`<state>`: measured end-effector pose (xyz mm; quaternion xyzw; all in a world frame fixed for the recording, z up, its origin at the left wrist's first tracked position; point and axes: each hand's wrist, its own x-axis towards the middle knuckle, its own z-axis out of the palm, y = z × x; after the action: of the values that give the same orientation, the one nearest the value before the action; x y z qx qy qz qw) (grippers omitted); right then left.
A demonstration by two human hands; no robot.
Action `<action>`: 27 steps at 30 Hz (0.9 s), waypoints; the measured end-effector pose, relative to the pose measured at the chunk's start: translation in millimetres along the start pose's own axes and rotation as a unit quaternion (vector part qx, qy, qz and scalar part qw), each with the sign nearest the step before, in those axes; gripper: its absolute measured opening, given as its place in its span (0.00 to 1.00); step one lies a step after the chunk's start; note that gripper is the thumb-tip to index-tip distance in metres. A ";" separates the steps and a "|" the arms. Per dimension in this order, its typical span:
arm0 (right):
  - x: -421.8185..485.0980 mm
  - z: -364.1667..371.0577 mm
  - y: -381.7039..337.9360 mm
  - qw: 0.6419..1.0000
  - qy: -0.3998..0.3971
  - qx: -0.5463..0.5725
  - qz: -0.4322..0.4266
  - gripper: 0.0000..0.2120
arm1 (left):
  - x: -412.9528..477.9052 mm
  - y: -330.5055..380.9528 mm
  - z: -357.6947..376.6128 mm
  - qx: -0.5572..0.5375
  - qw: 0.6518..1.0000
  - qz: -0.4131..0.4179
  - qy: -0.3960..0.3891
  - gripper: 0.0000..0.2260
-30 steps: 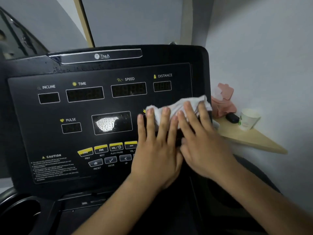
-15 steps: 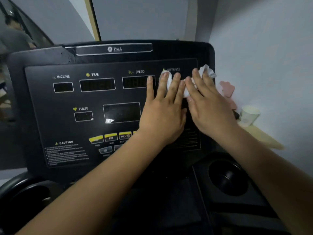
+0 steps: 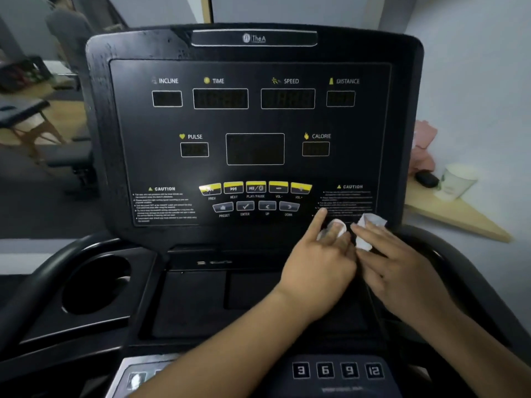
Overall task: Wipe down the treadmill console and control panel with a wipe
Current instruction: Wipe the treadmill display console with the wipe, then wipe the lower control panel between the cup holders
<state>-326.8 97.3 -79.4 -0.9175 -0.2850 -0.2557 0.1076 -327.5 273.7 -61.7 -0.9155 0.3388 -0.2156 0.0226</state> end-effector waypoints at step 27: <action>126.9 3.5 -168.4 0.754 -0.094 0.565 0.322 0.12 | -151.8 -143.8 -77.5 -0.671 0.597 -0.417 0.138 0.11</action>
<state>-332.9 295.0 -6.4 -0.7466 -0.0734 0.0894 0.6551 -374.3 488.1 -22.2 -0.6734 -0.0318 -0.0373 -0.7376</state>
